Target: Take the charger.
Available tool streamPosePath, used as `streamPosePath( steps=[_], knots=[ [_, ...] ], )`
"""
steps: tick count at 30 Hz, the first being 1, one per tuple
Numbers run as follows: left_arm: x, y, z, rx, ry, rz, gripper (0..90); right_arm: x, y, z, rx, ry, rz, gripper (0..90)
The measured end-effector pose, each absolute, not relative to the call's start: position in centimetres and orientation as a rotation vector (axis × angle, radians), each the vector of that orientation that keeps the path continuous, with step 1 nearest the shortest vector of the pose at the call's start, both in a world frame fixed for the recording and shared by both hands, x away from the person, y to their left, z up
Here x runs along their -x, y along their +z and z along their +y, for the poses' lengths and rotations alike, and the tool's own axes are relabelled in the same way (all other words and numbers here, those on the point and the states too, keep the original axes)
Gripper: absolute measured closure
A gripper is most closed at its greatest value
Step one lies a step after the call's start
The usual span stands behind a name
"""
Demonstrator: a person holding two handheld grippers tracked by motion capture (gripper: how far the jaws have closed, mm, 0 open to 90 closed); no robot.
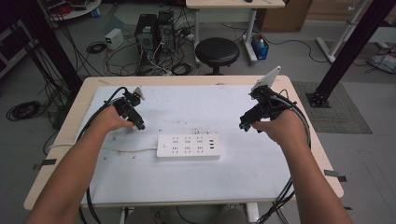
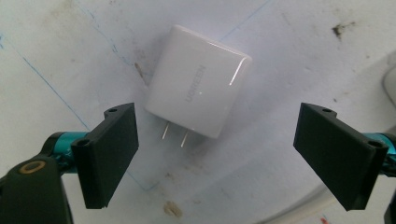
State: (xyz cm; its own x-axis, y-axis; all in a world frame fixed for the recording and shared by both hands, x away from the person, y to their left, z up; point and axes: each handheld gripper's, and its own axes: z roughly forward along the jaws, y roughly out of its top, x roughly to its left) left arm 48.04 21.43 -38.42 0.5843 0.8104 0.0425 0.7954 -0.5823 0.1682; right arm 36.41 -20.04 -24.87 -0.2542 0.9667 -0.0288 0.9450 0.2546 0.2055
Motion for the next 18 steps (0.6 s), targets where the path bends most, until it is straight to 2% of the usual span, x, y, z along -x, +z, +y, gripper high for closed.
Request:
streamPosePath(
  steps=[18],
  knots=[
    [-49.7,-40.4,21.8,-2.687,0.155,1.349,13.9,-36.7,-25.1,-20.8,-1.844,0.216,2.349,10.9]
  ],
)
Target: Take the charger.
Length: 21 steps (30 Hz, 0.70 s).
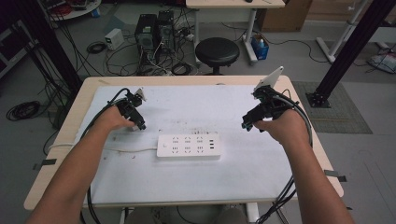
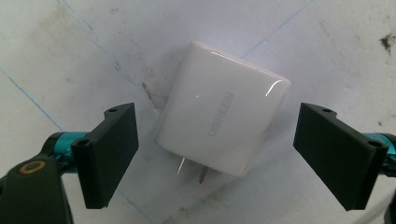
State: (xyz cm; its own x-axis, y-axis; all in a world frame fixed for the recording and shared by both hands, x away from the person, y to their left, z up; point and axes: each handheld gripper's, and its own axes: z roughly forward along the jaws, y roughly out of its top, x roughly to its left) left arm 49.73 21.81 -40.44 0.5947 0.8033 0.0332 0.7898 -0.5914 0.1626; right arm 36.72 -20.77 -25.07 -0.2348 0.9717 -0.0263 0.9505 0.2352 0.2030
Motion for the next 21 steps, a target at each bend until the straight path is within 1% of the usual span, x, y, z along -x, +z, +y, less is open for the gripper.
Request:
streamPosePath(
  steps=[9,12,14,21],
  knots=[
    [-50.15,-40.87,21.88,-2.692,0.165,1.344,14.8,-36.77,-25.09,-20.86,-1.849,0.225,2.353,10.9],
    [-50.3,-41.04,21.76,-2.696,0.146,1.34,19.1,-36.89,-25.22,-20.93,-1.863,0.217,2.347,10.9],
    [-50.41,-41.13,21.85,-2.716,0.14,1.333,19.9,-36.92,-25.28,-20.95,-1.862,0.218,2.35,10.9],
    [-50.35,-41.29,21.65,-2.697,0.131,1.334,28.2,-36.99,-25.32,-20.97,-1.867,0.21,2.346,10.9]
  ],
)
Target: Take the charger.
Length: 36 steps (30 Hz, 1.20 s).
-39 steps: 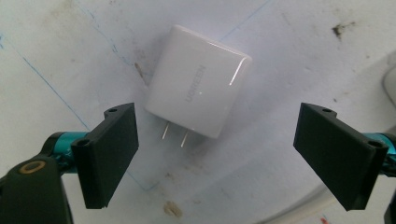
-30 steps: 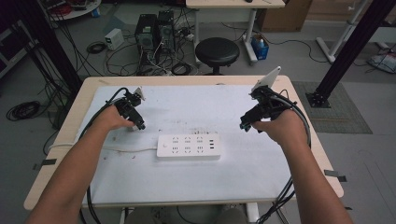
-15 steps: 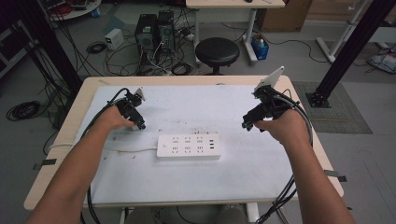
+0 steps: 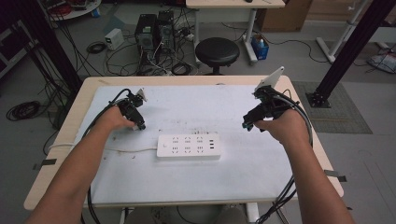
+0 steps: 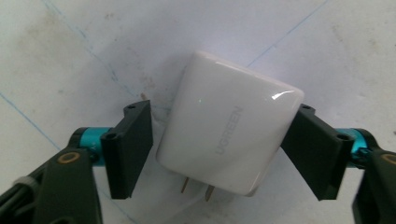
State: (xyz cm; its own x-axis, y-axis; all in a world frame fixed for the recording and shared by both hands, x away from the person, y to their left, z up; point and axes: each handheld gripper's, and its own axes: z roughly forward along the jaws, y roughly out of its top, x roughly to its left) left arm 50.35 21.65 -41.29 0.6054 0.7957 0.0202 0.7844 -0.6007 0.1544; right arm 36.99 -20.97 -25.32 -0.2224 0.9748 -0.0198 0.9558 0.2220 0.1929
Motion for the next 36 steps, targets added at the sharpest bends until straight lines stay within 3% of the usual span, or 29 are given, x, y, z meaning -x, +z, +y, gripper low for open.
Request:
streamPosePath(
  steps=[11,16,26,36],
  knots=[
    [-50.3,-41.3,21.6,-2.72,0.119,1.33,34.3,-37.1,-25.7,-21.3,-1.884,0.214,2.343,10.9],
    [-50.2,-41.1,21.6,-2.723,0.125,1.317,41.8,-37.0,-25.8,-21.2,-1.882,0.211,2.351,10.9],
    [-49.9,-40.9,21.6,-2.713,0.113,1.342,42.6,-37.0,-25.9,-21.2,-1.884,0.206,2.357,10.9],
    [-48.0,-37.7,22.3,-2.711,0.131,1.351,42.6,-37.3,-26.0,-20.8,-1.881,0.197,2.374,10.9]
  ],
)
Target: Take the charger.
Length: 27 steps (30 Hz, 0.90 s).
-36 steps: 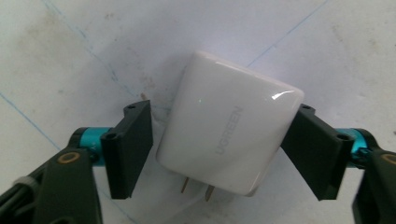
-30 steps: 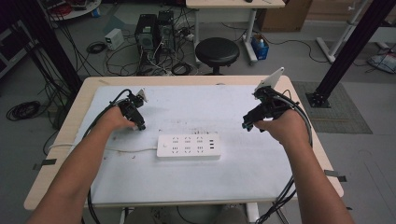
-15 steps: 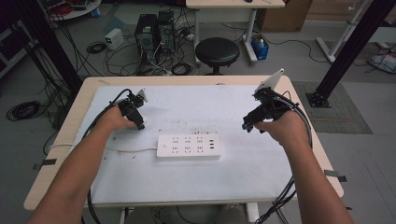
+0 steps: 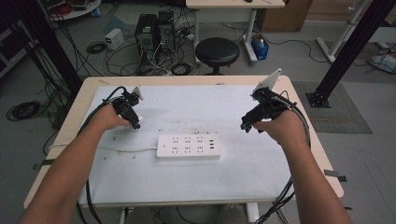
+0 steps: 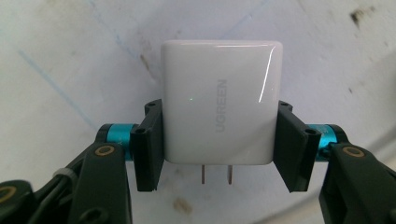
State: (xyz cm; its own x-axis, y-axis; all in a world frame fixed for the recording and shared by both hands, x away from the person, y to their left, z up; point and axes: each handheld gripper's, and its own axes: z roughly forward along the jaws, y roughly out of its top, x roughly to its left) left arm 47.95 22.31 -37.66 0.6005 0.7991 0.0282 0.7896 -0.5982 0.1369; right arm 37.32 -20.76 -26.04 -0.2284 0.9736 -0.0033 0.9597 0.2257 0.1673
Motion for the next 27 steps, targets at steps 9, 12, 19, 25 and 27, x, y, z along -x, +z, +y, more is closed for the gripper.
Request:
streamPosePath(
  steps=[9,12,19,25,27],
  knots=[
    [-44.9,-32.9,22.2,-2.691,0.178,1.317,42.6,-37.3,-26.1,-20.1,-1.854,0.188,2.376,10.9],
    [-44.2,-32.0,22.1,-2.671,0.187,1.319,42.6,-37.2,-26.1,-19.9,-1.852,0.194,2.38,10.9],
    [-41.8,-29.7,21.5,-2.678,0.211,1.323,42.6,-36.7,-26.0,-19.6,-1.854,0.197,2.383,10.9],
    [-39.1,-27.6,21.0,-2.678,0.237,1.31,42.6,-36.2,-25.7,-19.6,-1.845,0.196,2.385,10.9],
    [-38.3,-26.9,21.0,-2.667,0.247,1.313,42.6,-36.0,-25.6,-19.6,-1.844,0.206,2.38,10.9]
  ],
)
